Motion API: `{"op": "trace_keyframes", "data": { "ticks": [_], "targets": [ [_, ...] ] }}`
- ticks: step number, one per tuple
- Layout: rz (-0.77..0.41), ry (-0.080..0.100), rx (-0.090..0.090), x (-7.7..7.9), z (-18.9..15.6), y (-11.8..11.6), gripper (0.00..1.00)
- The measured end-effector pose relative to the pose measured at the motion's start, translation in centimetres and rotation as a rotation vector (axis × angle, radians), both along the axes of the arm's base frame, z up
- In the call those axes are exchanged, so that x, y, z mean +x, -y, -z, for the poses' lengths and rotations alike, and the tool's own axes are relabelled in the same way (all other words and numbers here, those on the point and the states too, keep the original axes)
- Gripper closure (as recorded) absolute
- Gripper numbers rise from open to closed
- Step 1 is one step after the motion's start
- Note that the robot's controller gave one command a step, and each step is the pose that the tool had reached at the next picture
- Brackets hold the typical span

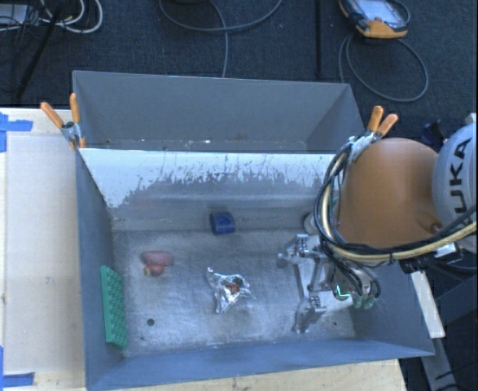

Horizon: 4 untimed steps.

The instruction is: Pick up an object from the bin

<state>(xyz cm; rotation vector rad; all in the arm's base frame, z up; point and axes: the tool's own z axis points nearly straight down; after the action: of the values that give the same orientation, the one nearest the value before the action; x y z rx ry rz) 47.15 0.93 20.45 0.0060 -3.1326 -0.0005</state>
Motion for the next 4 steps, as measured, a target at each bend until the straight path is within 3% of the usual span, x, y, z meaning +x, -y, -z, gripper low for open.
{"op": "trace_keyframes", "data": {
  "ticks": [1,2,3,4],
  "targets": [
    [0.039,0.011,0.000,5.5,13.5,-8.3,0.00],
    [-0.125,0.010,0.000,5.7,10.4,-6.1,0.00],
    [-0.113,0.008,0.001,5.5,10.5,-7.3,0.00],
    [0.066,0.013,0.003,5.1,13.2,-6.9,0.00]
  ]
}}
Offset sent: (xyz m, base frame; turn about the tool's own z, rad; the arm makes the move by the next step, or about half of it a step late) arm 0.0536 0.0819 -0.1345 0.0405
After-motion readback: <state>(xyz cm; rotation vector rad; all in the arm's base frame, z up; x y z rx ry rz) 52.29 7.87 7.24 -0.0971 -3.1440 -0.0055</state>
